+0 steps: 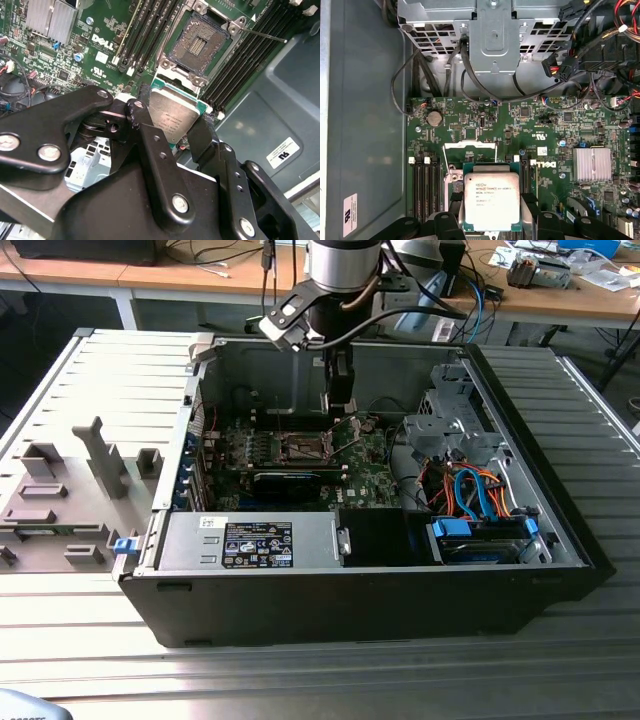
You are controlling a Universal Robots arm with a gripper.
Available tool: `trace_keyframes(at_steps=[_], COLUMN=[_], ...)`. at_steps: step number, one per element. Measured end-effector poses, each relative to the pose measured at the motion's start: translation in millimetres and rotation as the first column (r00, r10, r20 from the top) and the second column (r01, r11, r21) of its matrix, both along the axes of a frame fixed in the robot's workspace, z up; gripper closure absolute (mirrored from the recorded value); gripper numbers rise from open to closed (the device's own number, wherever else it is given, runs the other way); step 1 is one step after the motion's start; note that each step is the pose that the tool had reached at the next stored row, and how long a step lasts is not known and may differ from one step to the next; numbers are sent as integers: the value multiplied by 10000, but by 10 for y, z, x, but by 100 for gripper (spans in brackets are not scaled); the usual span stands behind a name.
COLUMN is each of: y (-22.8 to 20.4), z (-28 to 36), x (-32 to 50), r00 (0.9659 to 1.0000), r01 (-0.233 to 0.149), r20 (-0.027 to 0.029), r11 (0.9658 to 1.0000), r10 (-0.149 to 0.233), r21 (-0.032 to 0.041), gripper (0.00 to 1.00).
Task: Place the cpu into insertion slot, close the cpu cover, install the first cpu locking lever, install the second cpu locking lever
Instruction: 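Place the cpu into insertion slot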
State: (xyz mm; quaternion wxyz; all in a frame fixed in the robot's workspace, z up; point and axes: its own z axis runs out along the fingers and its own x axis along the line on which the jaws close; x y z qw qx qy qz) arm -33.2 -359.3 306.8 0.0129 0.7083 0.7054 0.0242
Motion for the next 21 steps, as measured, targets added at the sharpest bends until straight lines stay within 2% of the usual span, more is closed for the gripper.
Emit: trace_keyframes(at_steps=[21], y=[0], z=[-31], x=[-44], r00=[10000], r01=[0], r20=[0], r11=[10000], r10=[0], r21=[0], gripper=[46])
